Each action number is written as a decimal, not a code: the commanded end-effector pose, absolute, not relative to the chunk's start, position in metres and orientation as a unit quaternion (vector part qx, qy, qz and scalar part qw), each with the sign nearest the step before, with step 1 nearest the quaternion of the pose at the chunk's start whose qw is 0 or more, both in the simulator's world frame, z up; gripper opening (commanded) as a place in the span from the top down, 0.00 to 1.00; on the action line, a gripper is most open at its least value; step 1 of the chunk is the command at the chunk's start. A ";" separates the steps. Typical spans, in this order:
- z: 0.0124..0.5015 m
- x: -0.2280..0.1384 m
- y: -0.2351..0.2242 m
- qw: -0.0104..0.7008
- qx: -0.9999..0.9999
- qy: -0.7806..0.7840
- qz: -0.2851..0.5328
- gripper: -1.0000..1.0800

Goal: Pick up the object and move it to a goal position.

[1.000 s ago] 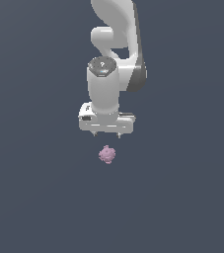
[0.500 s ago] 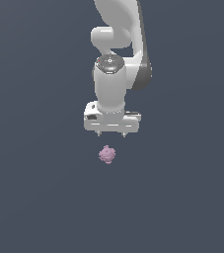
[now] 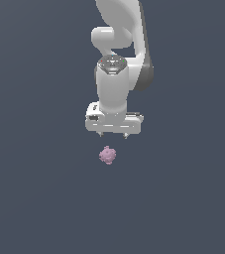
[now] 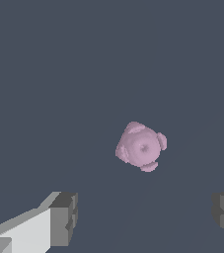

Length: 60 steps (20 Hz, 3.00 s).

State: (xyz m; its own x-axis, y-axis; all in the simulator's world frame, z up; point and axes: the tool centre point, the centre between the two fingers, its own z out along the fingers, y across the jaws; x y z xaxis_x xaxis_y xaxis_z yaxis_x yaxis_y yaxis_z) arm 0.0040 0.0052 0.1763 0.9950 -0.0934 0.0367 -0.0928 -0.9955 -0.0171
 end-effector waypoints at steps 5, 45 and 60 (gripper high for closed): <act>0.162 0.008 0.001 0.008 -0.996 0.085 -0.015 0.04; 0.040 0.021 -0.020 0.000 -0.962 0.272 0.000 0.04; 0.041 0.021 -0.020 0.000 -0.962 0.272 0.000 1.00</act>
State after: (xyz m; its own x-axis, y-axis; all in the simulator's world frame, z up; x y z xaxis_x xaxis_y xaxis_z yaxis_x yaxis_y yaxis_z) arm 0.0214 -0.0197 0.0401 0.8522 -0.5233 -0.0003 -0.5233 -0.8522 -0.0004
